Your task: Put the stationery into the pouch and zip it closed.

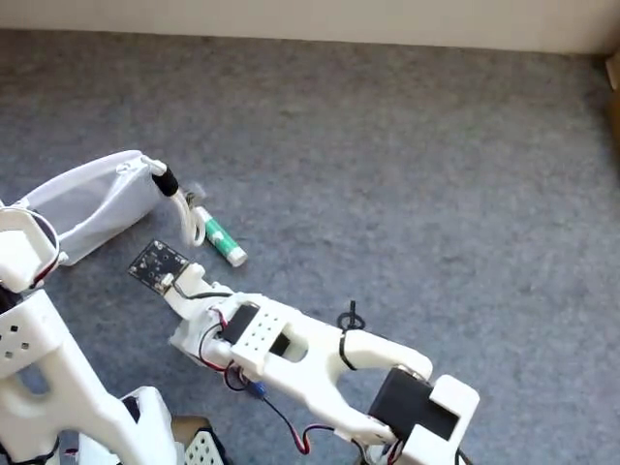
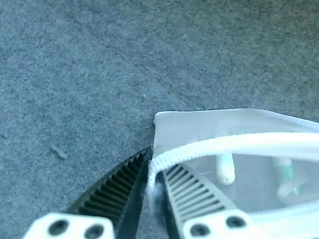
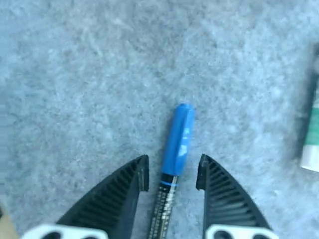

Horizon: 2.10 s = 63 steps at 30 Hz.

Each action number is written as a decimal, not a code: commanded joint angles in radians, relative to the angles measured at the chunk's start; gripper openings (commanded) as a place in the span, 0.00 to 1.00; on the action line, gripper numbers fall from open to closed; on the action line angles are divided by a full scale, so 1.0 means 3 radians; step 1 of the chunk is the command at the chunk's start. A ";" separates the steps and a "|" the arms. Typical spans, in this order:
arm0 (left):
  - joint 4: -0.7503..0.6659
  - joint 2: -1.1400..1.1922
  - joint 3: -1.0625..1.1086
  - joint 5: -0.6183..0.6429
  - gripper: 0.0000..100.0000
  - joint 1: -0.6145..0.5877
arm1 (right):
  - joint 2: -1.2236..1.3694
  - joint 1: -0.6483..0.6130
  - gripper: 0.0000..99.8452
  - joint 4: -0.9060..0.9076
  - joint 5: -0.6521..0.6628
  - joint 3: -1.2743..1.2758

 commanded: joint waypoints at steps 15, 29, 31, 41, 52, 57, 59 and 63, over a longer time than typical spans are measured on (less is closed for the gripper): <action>-0.0066 -0.0059 -0.0182 0.0026 0.01 -0.0028 | 0.0570 0.0130 0.04 0.0642 -0.0010 -0.0468; -0.0066 -0.0059 -0.0182 0.0026 0.01 -0.0028 | 0.0212 0.0499 0.04 0.1752 0.0783 -0.0693; -0.0066 -0.0059 -0.0182 0.0026 0.01 -0.0028 | 0.0355 0.0458 0.04 0.1793 0.0788 -0.0708; -0.0061 -0.0059 -0.0182 0.0026 0.01 -0.0028 | 0.0806 0.0442 0.04 0.1992 0.0788 -0.0724; -0.0056 -0.0059 -0.0182 0.0026 0.01 -0.0028 | 0.0299 0.0458 0.00 0.1997 0.0788 -0.0693; -0.0051 -0.0059 -0.0182 0.0026 0.01 -0.0028 | -0.0238 0.0468 0.00 0.2135 0.0793 -0.0540; -0.0051 -0.0059 -0.0182 0.0026 0.01 -0.0023 | -0.0442 0.0463 0.00 0.2156 0.0793 -0.0488; -0.0046 -0.0059 -0.0182 0.0026 0.01 0.0090 | -0.0836 0.0468 0.00 0.2130 0.0793 -0.0412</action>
